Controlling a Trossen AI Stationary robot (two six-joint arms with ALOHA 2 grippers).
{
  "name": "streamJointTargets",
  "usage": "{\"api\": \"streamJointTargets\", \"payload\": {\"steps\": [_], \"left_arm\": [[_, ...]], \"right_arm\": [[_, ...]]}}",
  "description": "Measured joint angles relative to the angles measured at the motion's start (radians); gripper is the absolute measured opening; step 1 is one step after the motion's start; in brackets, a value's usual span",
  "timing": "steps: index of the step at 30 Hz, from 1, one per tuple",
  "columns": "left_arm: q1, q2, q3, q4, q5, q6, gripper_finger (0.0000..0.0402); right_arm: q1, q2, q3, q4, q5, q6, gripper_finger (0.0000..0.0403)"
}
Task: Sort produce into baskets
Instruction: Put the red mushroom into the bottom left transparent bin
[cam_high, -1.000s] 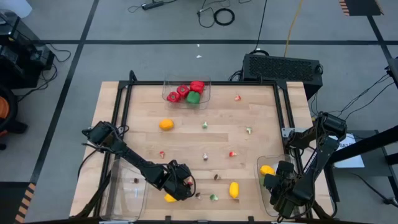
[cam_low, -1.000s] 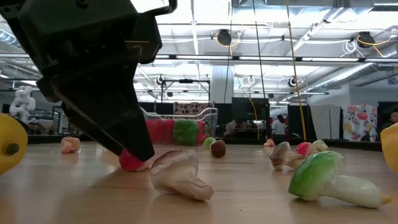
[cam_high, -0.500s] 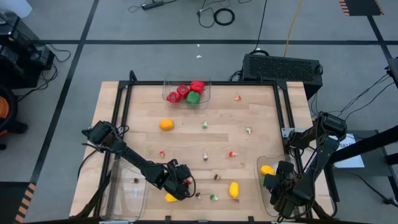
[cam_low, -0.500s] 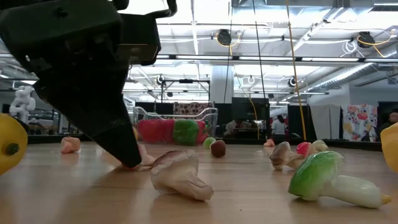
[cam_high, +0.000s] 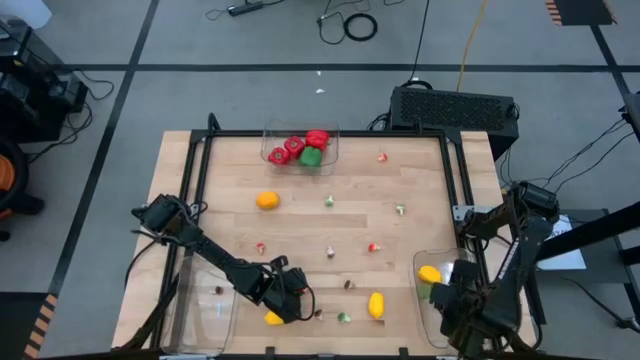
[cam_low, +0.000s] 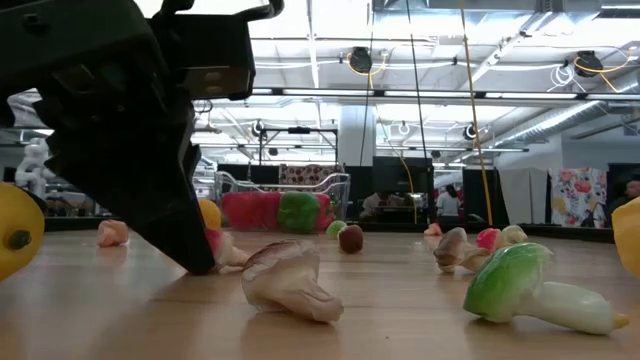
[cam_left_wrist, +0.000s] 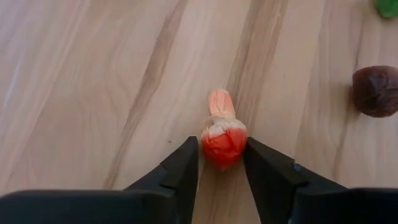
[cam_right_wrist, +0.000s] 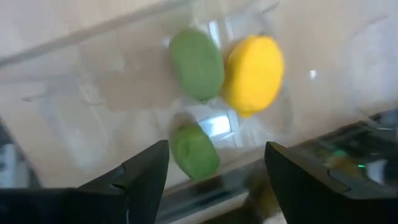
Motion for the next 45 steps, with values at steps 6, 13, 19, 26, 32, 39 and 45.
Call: {"api": "streamJointTargets", "payload": {"steps": [6, 13, 19, 26, 32, 39, 45], "left_arm": [[0.0, 0.0, 0.0, 0.005, -0.001, 0.027, 0.0126], [-0.003, -0.029, -0.002, 0.04, 0.004, 0.08, 0.0125], [-0.001, -0.029, -0.002, 0.043, 0.013, 0.081, 0.0125], [-0.001, -0.029, -0.002, 0.054, 0.013, 0.086, 0.0124], [-0.001, -0.029, -0.002, 0.053, 0.005, 0.086, 0.0124], [-0.001, -0.029, -0.002, 0.053, -0.013, 0.087, 0.0124], [0.0, -0.029, -0.002, 0.051, -0.033, 0.089, 0.0112]], "right_arm": [[0.014, 0.0, 0.171, -0.14, 0.149, 0.014, 0.0258], [0.013, 0.0, 0.259, -0.179, 0.423, -0.04, 0.0258], [0.01, 0.0, 0.262, -0.179, 0.55, -0.087, 0.0258], [0.01, 0.0, 0.262, -0.179, 0.591, -0.093, 0.0258], [0.01, 0.0, 0.262, -0.174, 0.607, -0.091, 0.0258], [0.01, 0.0, 0.262, -0.161, 0.607, -0.089, 0.0258], [0.01, 0.0, 0.262, -0.16, 0.607, -0.089, 0.0258]]}}
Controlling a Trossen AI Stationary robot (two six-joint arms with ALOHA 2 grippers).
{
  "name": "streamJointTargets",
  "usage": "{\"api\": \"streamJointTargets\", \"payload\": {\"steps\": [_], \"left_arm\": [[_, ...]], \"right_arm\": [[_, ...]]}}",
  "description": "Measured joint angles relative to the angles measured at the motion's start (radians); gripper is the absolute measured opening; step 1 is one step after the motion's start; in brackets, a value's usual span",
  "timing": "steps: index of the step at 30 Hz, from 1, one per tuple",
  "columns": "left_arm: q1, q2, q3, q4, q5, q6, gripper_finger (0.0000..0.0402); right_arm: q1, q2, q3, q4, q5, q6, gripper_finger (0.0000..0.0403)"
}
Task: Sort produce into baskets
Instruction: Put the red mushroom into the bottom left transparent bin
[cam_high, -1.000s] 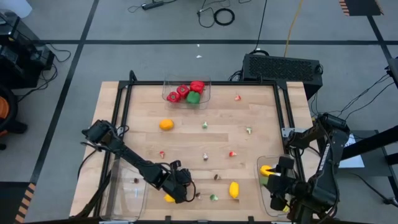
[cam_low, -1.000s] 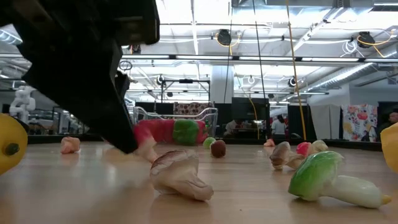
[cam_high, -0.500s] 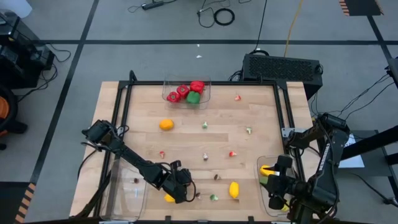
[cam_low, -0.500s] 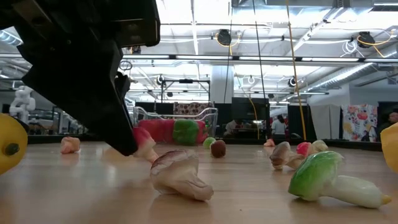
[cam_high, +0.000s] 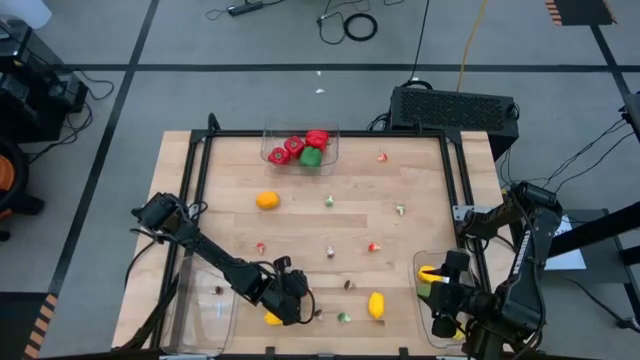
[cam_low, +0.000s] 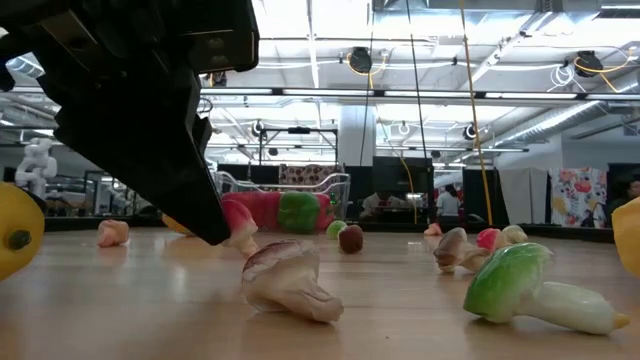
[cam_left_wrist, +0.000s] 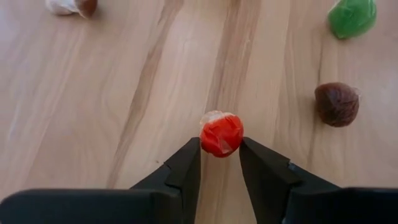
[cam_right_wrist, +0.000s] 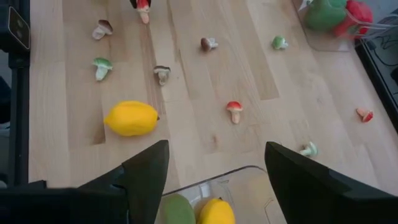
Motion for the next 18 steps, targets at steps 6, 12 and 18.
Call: {"api": "streamJointTargets", "payload": {"steps": [6, 12, 18], "left_arm": [[0.0, 0.0, 0.0, 0.002, -0.01, 0.018, 0.0078], [0.0, -0.031, 0.0, -0.022, 0.007, 0.042, 0.0075], [-0.002, -0.194, 0.002, -0.198, 0.123, 0.043, 0.0075]], "right_arm": [[0.0, 0.0, 0.0, 0.002, 0.0, 0.0, 0.0258], [0.0, 0.0, 0.0, 0.005, 0.0, 0.0, 0.0258], [0.0, 0.0, 0.0, 0.012, 0.007, -0.001, 0.0258]]}}
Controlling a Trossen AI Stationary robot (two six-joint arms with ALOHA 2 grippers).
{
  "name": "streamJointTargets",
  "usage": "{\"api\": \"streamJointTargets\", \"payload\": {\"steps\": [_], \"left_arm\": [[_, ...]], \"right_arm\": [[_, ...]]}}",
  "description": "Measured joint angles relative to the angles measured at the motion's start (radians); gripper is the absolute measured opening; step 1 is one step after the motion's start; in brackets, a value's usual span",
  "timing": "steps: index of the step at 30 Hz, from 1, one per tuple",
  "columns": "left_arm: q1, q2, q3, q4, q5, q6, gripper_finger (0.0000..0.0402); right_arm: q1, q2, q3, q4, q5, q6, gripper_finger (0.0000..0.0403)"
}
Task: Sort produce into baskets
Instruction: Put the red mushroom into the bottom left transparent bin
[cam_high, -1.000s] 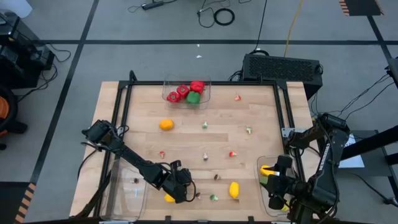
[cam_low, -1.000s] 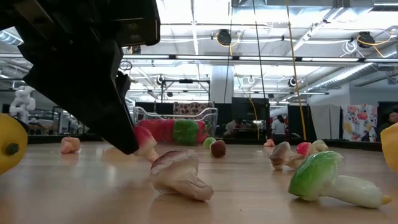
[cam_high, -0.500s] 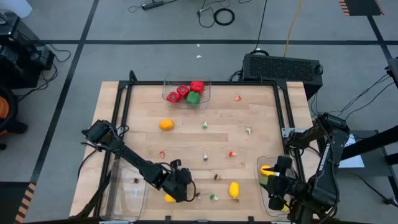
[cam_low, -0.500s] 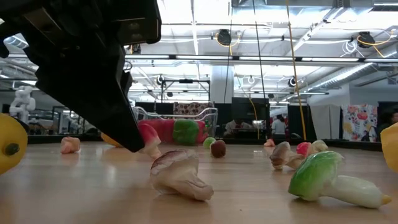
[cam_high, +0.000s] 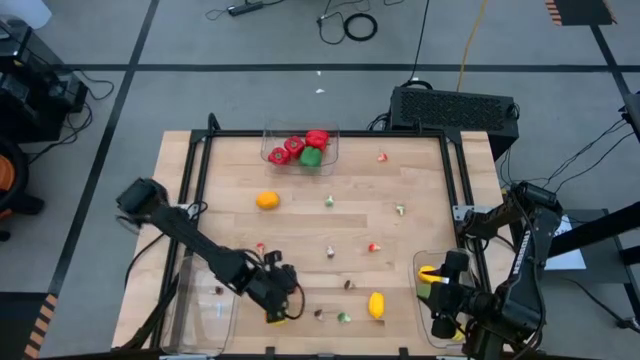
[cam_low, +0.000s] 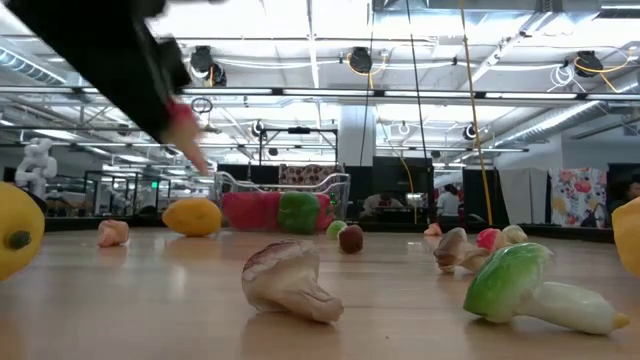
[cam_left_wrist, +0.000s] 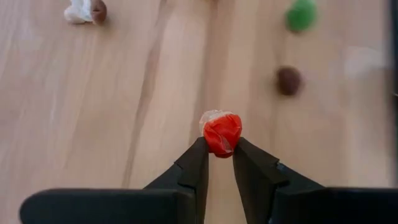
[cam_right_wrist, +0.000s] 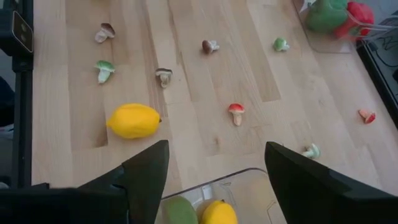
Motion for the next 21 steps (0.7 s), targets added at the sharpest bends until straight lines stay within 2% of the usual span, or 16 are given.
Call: {"api": "streamJointTargets", "payload": {"steps": [6, 11, 15, 21], "left_arm": [[-0.029, -0.232, 0.0, -0.247, 0.189, -0.07, 0.0074], [-0.098, -0.384, 0.0, -0.397, 0.336, -0.235, 0.0074], [-0.181, -0.449, 0.0, -0.494, 0.326, -0.358, 0.0074], [-0.299, -0.439, -0.017, -0.529, 0.214, -0.449, 0.0074]], "right_arm": [[0.001, 0.0, 0.0, 0.017, 0.044, -0.007, 0.0258], [0.001, 0.0, 0.0, 0.021, 0.093, -0.021, 0.0258], [0.001, 0.0, 0.0, 0.025, 0.131, -0.034, 0.0258], [0.001, 0.0, 0.0, 0.033, 0.156, -0.051, 0.0258]]}}
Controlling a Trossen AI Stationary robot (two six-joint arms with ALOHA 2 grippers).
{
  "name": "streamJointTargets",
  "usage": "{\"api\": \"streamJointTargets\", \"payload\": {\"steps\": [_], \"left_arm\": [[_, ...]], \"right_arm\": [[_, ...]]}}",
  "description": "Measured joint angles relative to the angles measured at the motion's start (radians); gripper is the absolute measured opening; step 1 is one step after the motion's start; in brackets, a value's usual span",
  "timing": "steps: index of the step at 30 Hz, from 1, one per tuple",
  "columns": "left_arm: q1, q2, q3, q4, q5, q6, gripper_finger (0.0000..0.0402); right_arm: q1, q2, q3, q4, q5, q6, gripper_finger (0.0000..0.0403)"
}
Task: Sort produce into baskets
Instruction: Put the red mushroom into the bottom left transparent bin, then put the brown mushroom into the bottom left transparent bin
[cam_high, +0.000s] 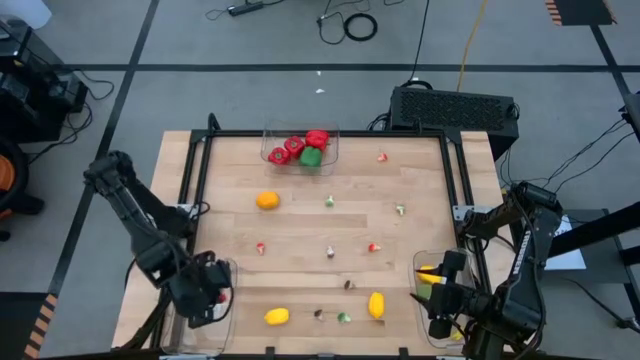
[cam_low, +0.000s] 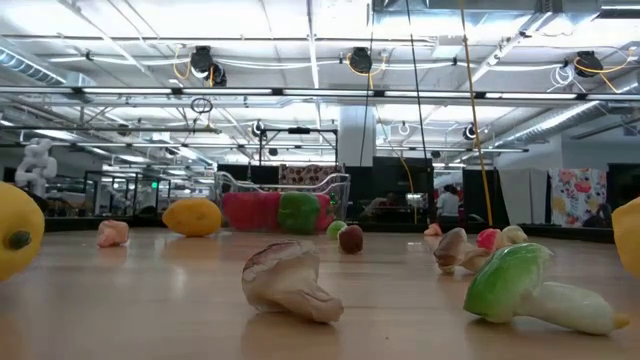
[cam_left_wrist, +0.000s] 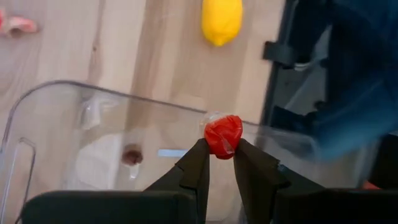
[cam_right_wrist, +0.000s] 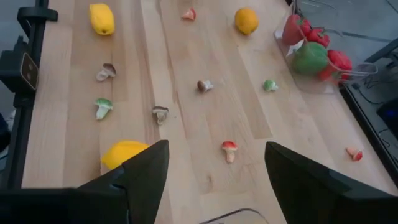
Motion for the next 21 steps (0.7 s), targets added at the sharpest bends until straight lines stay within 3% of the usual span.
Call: {"api": "streamJointTargets", "payload": {"steps": [10, 21], "left_arm": [[-0.093, 0.083, -0.094, -0.094, -0.003, -0.182, 0.008], [-0.097, 0.138, -0.145, -0.095, 0.019, -0.197, 0.0158]], "right_arm": [[-0.01, 0.0, 0.0, 0.023, 0.094, -0.015, 0.0258], [-0.074, 0.0, 0.0, 0.099, 0.099, -0.143, 0.0258]]}}
